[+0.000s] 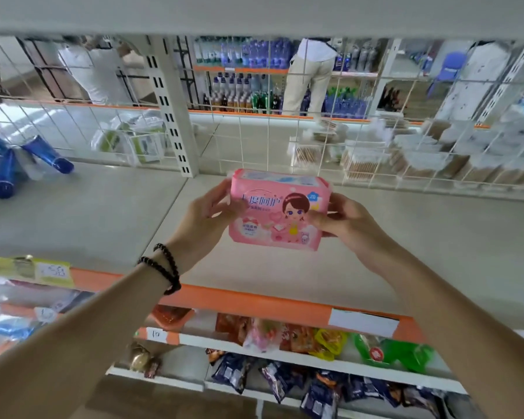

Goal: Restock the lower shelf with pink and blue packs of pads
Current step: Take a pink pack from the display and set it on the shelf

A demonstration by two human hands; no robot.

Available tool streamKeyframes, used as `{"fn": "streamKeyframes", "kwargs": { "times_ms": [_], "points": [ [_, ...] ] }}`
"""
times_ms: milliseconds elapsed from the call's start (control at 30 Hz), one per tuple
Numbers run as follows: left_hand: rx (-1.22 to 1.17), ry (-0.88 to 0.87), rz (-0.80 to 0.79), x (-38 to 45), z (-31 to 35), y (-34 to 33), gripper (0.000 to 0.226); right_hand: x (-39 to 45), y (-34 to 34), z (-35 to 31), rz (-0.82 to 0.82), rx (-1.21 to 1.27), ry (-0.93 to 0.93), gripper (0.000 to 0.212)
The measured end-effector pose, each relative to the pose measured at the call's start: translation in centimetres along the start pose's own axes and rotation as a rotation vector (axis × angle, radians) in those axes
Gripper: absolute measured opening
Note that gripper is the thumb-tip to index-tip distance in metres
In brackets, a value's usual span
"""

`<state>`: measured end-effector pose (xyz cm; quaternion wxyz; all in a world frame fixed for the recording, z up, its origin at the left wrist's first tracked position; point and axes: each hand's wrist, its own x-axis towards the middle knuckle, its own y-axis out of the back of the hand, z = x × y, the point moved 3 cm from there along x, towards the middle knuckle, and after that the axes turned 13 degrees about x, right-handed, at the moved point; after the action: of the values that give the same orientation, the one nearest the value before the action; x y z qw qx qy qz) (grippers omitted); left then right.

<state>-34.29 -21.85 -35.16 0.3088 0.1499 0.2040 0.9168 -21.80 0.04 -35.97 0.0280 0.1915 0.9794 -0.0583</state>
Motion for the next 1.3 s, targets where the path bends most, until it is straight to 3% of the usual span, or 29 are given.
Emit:
{"fn": "streamKeyframes", "kwargs": {
  "times_ms": [167, 400, 633, 867, 1033, 1300],
  "points": [
    [0.057, 0.028, 0.038, 1.9, -2.4, 1.7, 0.042, 2.9, -1.5, 0.7, 0.019, -0.064, 0.012, 0.036],
    [0.067, 0.17, 0.056, 4.9, -6.7, 4.8, 0.057, 8.2, -5.8, 1.2, 0.036, -0.189, 0.115, 0.037],
    [0.018, 0.179, 0.042, 7.5, -9.7, 6.9, 0.062, 11.6, -8.0, 3.2, 0.149, -0.254, 0.177, 0.034],
    [0.061, 0.169, 0.058, 10.7, -11.3, 7.0, 0.035, 13.4, -8.6, 3.4, 0.292, -0.32, 0.226, 0.031],
    [0.163, 0.147, 0.023, 12.5, -11.9, 7.9, 0.017, 14.2, -8.6, 3.0, 0.245, -0.403, 0.232, 0.035],
    [0.354, 0.131, 0.172, 12.9, -10.4, 7.3, 0.029, 15.3, -8.7, 2.5, 0.217, -0.511, 0.176, 0.038]
  ]
}}
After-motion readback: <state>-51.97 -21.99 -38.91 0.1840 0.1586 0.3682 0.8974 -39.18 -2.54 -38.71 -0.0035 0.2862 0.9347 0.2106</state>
